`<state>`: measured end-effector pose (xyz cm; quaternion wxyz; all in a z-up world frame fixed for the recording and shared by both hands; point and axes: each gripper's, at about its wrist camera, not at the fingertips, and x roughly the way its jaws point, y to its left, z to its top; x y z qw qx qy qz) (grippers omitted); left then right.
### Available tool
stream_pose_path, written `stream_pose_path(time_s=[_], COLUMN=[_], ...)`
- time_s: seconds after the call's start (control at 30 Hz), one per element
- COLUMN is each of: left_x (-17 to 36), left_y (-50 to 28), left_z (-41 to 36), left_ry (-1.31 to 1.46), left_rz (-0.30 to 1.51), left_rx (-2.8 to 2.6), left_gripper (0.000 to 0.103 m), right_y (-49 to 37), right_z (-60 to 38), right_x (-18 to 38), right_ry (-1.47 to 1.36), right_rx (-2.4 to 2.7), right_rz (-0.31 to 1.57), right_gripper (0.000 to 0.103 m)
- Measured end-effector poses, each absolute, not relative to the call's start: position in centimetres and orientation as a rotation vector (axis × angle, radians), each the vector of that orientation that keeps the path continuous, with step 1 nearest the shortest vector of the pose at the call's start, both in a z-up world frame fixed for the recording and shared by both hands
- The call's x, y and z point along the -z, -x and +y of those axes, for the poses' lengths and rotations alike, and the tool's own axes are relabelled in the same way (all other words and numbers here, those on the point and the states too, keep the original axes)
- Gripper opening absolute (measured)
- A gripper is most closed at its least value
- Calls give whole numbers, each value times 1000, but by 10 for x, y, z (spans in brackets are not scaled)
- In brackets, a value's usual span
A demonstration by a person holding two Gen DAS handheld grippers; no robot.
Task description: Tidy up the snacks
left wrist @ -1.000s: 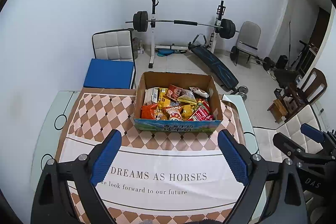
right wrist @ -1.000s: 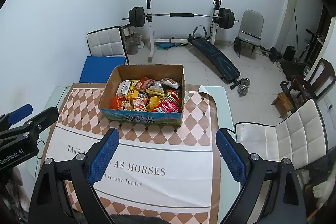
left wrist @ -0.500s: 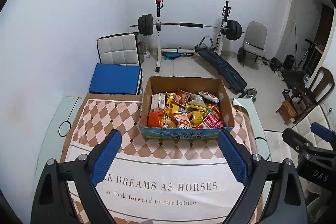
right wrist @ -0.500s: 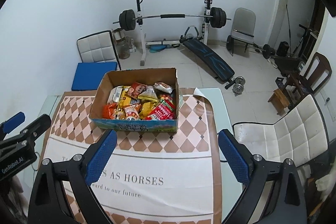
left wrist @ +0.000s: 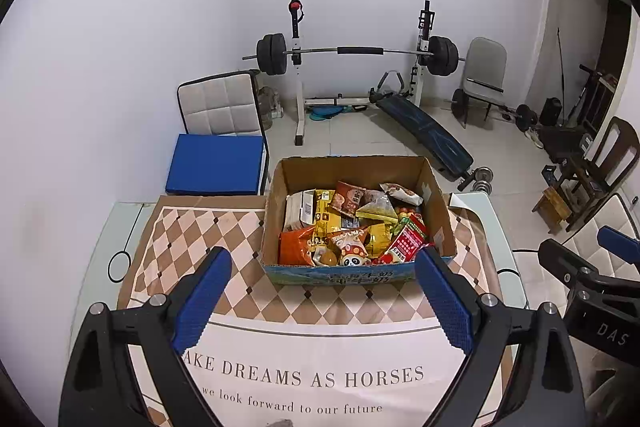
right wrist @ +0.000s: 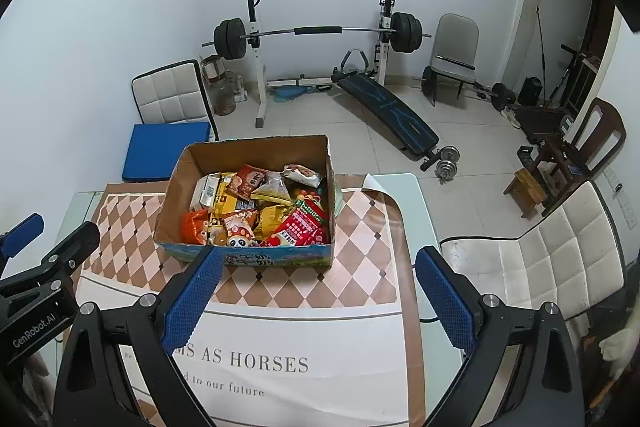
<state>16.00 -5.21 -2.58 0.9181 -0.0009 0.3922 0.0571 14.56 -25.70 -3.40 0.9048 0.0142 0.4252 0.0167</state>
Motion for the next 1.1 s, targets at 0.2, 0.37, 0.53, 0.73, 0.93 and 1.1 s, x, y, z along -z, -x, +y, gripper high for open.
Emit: stream_pose_path(time_s=[0.2,0.37,0.53,0.73,0.93,1.1], left_x=[28,28,28,28,28,27], left_y=[-164,-164,-164,-164,-160,-159], left_z=[-53,-51,-51,-51,-56,-57], left_ry=[9,28,31,30,30,35], left_rz=[807,809,811,811,811,813], left_rx=[-107,-107,-105,-104,-96,-94], left_gripper=[94,94,94,94,94,94], right_y=[-149,-149,-149,-149,-150,-149], right_z=[-258,-260,-260,-261,-262,-263], right_x=[34,31,30,29,27,25], right_ry=[-26,-18,-18,-15,-9,-7], right_rx=[-19,-12,-13,-16,-19,-21], right_rz=[868,857,857,857,853,854], right_gripper=[99,99,99,99,99,99])
